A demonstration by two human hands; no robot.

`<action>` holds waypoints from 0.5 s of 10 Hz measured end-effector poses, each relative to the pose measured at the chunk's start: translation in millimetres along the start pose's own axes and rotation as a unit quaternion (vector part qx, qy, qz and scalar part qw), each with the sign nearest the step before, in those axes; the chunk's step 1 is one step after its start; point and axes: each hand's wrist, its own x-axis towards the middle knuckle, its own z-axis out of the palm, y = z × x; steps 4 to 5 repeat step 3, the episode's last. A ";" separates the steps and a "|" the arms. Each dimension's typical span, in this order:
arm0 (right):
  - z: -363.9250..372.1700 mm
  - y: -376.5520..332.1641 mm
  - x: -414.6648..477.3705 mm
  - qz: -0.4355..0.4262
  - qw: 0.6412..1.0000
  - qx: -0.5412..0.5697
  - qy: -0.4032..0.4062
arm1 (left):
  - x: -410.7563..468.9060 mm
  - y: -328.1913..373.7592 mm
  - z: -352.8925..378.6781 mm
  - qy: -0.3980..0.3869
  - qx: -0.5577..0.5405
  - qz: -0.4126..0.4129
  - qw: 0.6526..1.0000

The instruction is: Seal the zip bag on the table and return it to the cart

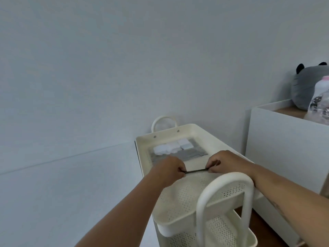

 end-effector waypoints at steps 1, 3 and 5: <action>3.6 7.8 -7.9 0.005 0.998 0.010 -0.062 | -7.8 3.1 13.2 -0.034 0.057 -0.017 0.998; 8.4 12.3 -7.4 0.012 0.994 0.068 -0.089 | -16.0 10.8 19.9 -0.071 0.107 -0.058 0.990; 8.4 12.3 -7.4 0.012 0.994 0.068 -0.089 | -16.0 10.8 19.9 -0.071 0.107 -0.058 0.990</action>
